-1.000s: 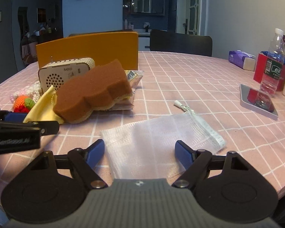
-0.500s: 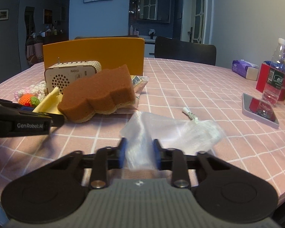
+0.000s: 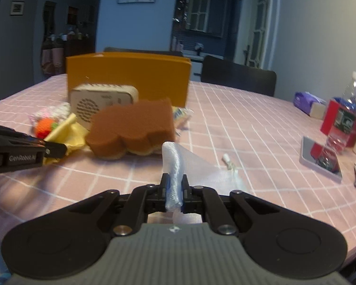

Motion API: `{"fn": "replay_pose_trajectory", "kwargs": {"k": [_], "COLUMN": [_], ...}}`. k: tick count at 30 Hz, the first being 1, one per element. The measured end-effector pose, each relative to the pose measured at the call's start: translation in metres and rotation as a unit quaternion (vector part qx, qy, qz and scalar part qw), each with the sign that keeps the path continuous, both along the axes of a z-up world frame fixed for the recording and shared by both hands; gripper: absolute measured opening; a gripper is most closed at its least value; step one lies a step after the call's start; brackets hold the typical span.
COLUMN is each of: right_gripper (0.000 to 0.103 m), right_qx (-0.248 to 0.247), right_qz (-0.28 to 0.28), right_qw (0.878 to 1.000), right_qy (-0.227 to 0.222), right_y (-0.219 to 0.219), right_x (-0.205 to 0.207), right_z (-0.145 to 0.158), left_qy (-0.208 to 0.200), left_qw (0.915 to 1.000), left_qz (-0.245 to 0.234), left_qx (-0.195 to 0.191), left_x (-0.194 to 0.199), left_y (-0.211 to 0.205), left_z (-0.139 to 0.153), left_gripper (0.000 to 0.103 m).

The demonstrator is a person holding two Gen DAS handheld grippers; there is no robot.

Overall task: Organize soft objects
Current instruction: 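Grasp the yellow cloth with the left tool while the right tool grasps the clear mesh bag, then carry the yellow cloth and mesh bag into the orange box and release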

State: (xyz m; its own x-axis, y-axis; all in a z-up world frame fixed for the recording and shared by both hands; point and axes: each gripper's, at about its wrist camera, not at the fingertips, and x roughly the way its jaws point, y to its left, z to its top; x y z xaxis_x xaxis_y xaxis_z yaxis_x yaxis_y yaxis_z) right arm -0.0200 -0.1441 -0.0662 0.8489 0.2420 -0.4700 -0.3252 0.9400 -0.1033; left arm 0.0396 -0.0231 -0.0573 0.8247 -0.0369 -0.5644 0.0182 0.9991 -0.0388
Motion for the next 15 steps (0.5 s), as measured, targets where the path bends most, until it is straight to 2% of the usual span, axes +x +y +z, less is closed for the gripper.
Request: {"fn": "replay_pose_trajectory", "kwargs": {"k": [4,15], "right_gripper": [0.005,0.005], "right_qx": [0.016,0.035], "right_qz": [0.016,0.041], "right_qw": [1.000,0.997], "right_qy": [0.003,-0.058], "right_y": [0.001,-0.001], "right_x": [-0.010,-0.030], "right_z": [0.011,0.064], "left_qy": [-0.015,-0.081], "left_qw": [0.9998,0.9961], "left_qz": [-0.011,-0.027], "left_qx": [-0.011,-0.024], "left_x": [-0.015,-0.039], "left_y": [0.001,0.013], "left_z": [0.013,0.055], "left_gripper": [0.008,0.008]}}
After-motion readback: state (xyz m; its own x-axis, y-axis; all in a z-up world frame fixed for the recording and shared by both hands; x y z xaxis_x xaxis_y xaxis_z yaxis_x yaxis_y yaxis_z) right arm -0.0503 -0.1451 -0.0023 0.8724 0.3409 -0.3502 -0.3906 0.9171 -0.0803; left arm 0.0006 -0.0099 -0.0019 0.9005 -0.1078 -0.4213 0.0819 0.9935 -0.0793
